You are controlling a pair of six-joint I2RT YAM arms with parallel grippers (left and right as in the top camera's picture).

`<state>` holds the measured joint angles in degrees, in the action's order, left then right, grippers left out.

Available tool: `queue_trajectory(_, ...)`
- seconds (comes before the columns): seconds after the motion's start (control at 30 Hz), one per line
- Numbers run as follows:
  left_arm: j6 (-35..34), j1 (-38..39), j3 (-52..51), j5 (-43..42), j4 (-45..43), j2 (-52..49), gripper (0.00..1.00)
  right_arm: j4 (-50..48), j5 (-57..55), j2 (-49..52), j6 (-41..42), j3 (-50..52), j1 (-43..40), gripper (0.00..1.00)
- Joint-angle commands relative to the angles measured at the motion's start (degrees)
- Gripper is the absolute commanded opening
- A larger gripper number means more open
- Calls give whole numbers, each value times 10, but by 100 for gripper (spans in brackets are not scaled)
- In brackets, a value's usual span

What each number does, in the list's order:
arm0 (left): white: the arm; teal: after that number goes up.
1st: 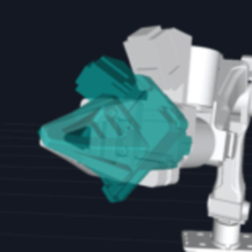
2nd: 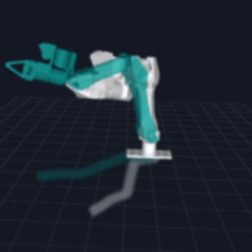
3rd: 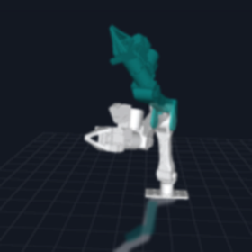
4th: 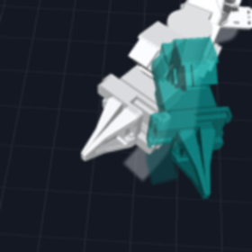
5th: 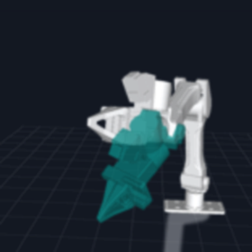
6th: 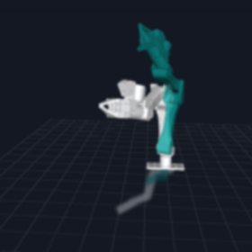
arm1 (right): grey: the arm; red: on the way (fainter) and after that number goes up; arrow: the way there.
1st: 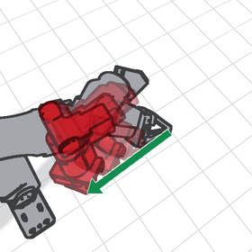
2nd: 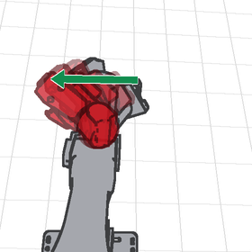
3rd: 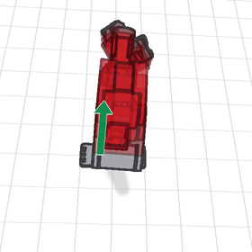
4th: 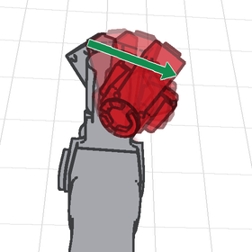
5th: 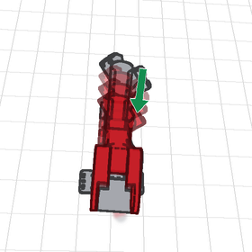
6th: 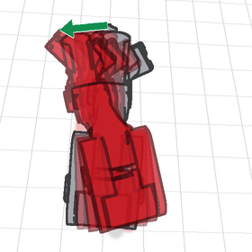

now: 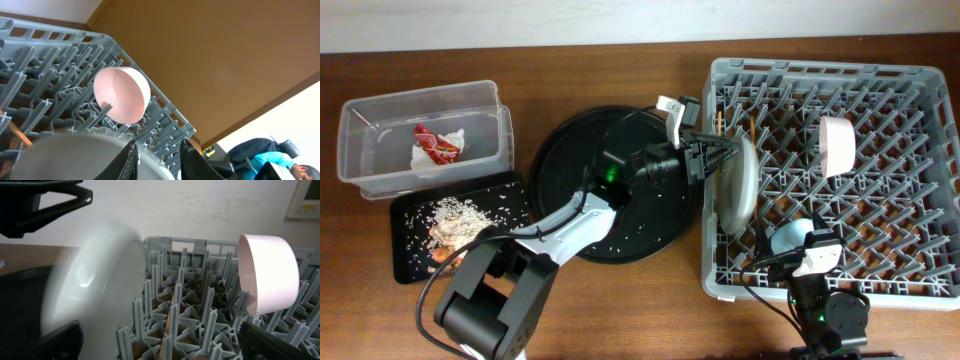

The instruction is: Sort waste into correct bins and load items into the dishwasher rack

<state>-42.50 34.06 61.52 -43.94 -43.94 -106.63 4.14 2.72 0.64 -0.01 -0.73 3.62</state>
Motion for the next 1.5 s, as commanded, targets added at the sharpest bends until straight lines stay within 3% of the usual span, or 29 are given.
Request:
queue_trajectory(0.0,3,-15,5,10,0,-4,62,0,5,-3,0,4,-4,98)
queue_trajectory(0.07,3,-60,5,-60,4,16,99,0,5,-3,0,4,-4,98)
queue_trajectory(0.1,3,-81,5,-75,24,32,99,0,5,-3,0,4,-4,98)
queue_trajectory(0.13,24,-110,5,-75,97,66,99,0,5,-3,0,4,-4,99)
queue_trajectory(0.17,110,-144,5,-54,237,129,99,0,5,-3,0,4,-4,98)
queue_trajectory(0.2,193,-174,8,20,403,205,99,0,5,-3,0,4,-4,98)
queue_trajectory(0.23,263,-205,15,144,591,297,99,0,5,-3,0,4,-4,98)
queue_trajectory(0.3,290,-261,20,384,811,453,99,0,5,-3,0,4,-4,98)
queue_trajectory(0.33,299,-295,20,465,886,531,99,0,5,-3,0,4,-4,98)
queue_trajectory(0.43,332,-330,20,475,975,636,99,0,5,-3,0,4,-4,98)
queue_trajectory(0.7,331,-327,15,463,1027,645,99,0,5,-3,0,4,-4,98)
queue_trajectory(0.73,332,-319,-7,475,999,650,99,0,5,-3,0,4,-4,98)
queue_trajectory(0.83,332,-308,-189,460,740,714,99,0,5,-3,0,4,-4,98)
queue_trajectory(0.9,332,-308,-321,422,621,825,99,0,5,-3,0,4,-4,98)
queue_trajectory(1.03,377,-308,-478,422,602,1059,99,0,5,-3,0,4,-4,98)
queue_trajectory(1.17,389,-306,-611,428,484,1063,99,0,5,-3,0,4,-4,98)
queue_trajectory(1.47,389,-306,-610,428,485,1063,99,0,5,-3,0,4,-4,98)
